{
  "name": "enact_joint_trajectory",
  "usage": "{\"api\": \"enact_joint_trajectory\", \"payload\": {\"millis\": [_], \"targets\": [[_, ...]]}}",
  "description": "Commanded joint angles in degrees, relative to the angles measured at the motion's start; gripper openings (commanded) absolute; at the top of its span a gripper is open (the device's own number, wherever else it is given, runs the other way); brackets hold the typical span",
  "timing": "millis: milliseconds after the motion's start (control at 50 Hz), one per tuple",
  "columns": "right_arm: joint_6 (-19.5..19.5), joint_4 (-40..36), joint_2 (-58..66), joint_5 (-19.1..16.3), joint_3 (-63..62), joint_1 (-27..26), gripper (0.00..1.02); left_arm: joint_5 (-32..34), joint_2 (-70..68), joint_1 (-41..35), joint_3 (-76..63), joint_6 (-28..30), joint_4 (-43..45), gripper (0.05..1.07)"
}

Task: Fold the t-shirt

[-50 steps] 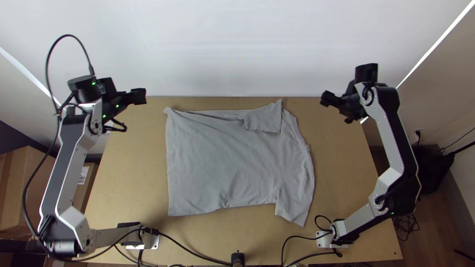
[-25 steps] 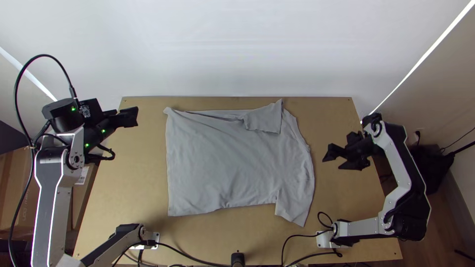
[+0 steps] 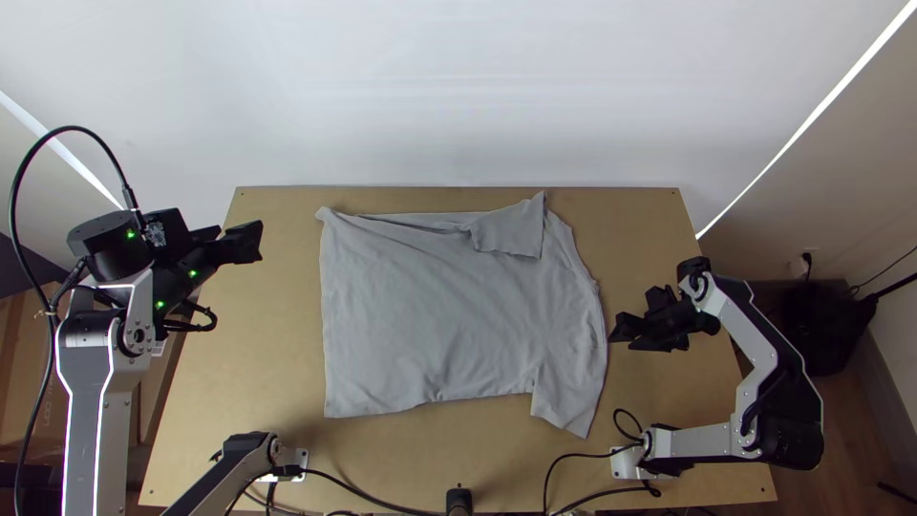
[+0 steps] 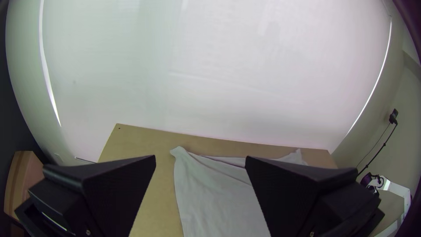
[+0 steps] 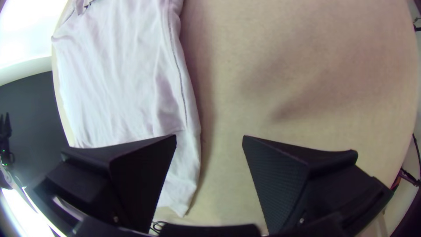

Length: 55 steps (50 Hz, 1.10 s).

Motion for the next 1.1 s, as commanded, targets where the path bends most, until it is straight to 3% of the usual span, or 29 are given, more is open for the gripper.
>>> {"api": "enact_joint_trajectory", "payload": {"millis": [0, 240, 360, 500, 640, 700, 1080], "targets": [[-0.64, 1.79, 0.4, -0.45, -2.85, 1.7, 0.65, 0.39, -1.47, 0.31, -1.34, -0.91, -0.57, 1.03], [0.5, 5.21, 0.93, -0.54, -5.23, 4.43, 0.65, 0.03, -2.26, 0.31, -1.43, -1.26, -1.27, 1.03], [0.94, 8.9, 0.75, -0.54, -7.07, 5.04, 0.52, -0.05, -2.79, 0.31, -1.52, -1.26, -1.54, 1.03], [0.94, 9.7, 1.37, -0.45, -9.09, 6.36, 0.51, -0.14, -3.23, 0.4, -1.61, -1.35, -2.06, 1.03], [0.85, 13.21, -0.39, -0.45, -11.47, 7.77, 0.1, -0.23, -3.49, 0.4, -2.4, -0.56, -2.77, 1.03], [0.5, 13.3, -0.74, -0.45, -11.64, 8.21, 0.02, -0.23, -3.31, 0.31, -3.01, 1.55, -4.35, 1.03], [1.29, 8.38, -6.9, -0.45, -9.71, 8.21, 0.02, 0.39, -3.75, -1.18, -15.49, 26.16, -19.73, 1.02]]}}
